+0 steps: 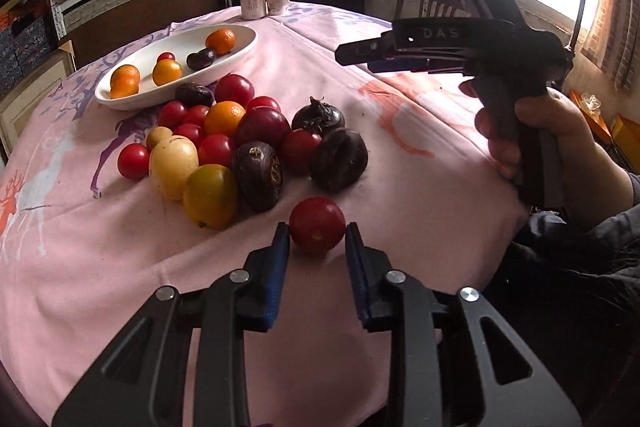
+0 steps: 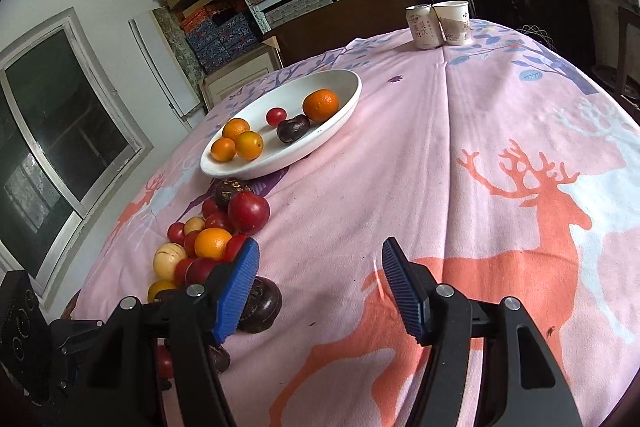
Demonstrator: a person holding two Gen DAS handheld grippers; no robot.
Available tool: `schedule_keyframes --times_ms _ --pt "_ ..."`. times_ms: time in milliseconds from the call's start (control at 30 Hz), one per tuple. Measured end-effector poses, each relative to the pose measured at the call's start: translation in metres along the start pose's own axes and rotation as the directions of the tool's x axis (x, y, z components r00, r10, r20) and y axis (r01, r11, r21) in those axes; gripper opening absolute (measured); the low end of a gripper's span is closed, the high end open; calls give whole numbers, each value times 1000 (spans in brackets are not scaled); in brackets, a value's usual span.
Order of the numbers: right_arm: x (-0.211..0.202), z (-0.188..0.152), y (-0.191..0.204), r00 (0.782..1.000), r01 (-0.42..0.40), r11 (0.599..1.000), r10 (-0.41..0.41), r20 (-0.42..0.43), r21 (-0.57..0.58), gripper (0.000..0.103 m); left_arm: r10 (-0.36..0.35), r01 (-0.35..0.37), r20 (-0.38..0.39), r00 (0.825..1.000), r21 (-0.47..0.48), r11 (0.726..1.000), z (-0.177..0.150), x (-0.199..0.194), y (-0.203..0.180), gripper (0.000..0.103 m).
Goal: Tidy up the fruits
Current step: 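Grasp a red tomato with the left gripper while the right gripper grasps a dark purple fruit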
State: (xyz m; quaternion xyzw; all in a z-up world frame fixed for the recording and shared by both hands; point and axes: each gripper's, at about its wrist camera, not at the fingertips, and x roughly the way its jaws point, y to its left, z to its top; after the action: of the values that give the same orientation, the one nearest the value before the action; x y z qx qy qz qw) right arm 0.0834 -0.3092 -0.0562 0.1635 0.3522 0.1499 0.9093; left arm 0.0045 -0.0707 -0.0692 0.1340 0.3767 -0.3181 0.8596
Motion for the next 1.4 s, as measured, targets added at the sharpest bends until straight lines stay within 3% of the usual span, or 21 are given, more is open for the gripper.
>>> schedule_keyframes --times_ms 367,567,633,667,800,933,1167,1200,1233,1267,1400 --pt "-1 0 -3 999 -31 999 31 11 8 64 11 -11 12 1000 -37 999 7 5 2 30" --pt "-1 0 -3 999 -36 999 36 9 16 64 22 -22 1 1000 -64 998 10 16 7 36" --pt "-2 0 -2 999 -33 999 33 12 5 64 23 -23 10 1000 -63 998 10 15 6 34" --pt "-2 0 -1 999 -32 999 32 15 -2 64 15 -14 15 1000 -60 998 9 13 5 28" --pt "-6 -6 11 1000 -28 997 29 11 -71 64 28 -23 56 998 -81 996 7 -3 12 28" --pt "-12 -30 40 995 -87 983 79 -58 -164 64 61 -48 94 994 -135 990 4 -27 32 28" --pt "-8 -56 86 992 -68 942 30 -119 -330 64 86 -66 94 992 -199 978 -1 -37 54 28" --pt "-4 -56 88 990 -76 941 32 -136 -329 60 81 -61 93 992 -202 977 -3 -37 55 28" --pt "1 -57 89 986 -95 941 43 -162 -326 43 77 -58 91 993 -201 978 -3 -36 54 28" --pt "4 -59 91 982 -110 938 52 -181 -328 41 78 -59 89 993 -198 978 -5 -36 53 28" --pt "-8 -61 93 989 -123 937 88 -119 -326 40 80 -62 84 993 -193 979 -9 -35 50 28"
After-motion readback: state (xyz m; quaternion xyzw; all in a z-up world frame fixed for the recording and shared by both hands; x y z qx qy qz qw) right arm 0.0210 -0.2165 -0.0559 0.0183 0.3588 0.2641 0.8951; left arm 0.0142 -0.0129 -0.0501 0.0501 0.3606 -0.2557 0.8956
